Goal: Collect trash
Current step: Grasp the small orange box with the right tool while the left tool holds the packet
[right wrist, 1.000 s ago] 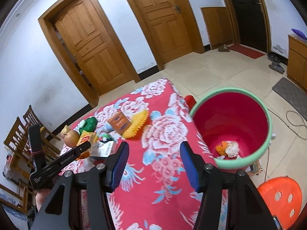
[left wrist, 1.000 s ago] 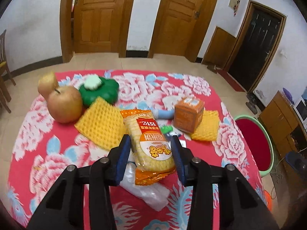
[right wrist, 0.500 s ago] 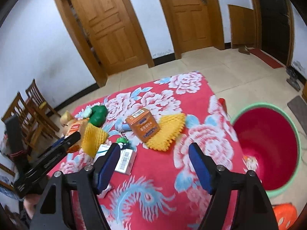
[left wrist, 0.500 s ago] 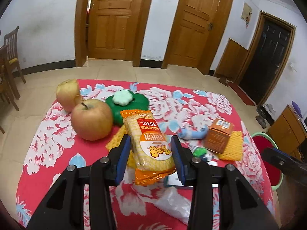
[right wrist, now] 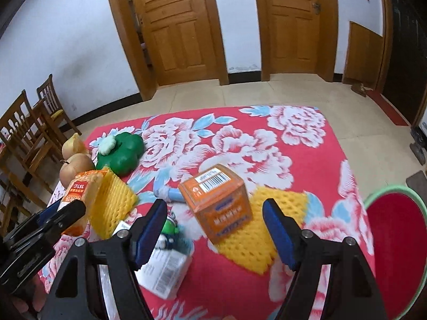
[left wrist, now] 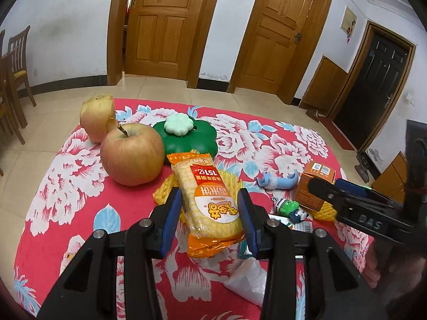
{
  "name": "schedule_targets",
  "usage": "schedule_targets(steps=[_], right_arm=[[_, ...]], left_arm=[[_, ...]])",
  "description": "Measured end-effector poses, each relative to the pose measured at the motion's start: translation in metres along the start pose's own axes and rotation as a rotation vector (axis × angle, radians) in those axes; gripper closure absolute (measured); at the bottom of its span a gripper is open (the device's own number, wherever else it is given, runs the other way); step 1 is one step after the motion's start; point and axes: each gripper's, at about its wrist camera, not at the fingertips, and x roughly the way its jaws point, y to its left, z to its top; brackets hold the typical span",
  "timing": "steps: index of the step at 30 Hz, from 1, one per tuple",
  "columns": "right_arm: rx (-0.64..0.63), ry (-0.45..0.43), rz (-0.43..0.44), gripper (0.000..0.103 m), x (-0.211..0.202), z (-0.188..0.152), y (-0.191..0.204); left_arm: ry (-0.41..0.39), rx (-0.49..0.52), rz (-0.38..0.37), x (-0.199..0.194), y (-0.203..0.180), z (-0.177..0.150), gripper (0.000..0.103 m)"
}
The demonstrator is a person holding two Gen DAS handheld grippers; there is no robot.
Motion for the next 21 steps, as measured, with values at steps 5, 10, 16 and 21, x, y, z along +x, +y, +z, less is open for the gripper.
schedule_targets(steps=[5,10,16,21], right_arm=[[-0.007,0.006,-0.001,0.043,0.011,-0.001,0.000],[0.012,-0.020,0.021,0.044,0.000,-0.004,-0.001],[0.041,-0.072,0.039,0.044,-0.029,-0.007,-0.005],[0.080,-0.120,0.037,0.044,-0.060,-0.014,-0.015]], left_arm=[[0.011,-0.001,-0.019,0.000,-0.001,-0.002,0.060],[0.001,0.004,-0.026,-0.001,-0.003,-0.003,0.060],[-0.009,0.006,-0.043,-0.004,-0.004,-0.001,0.060],[-0.030,0.019,-0.062,-0.010,-0.008,-0.001,0.060]])
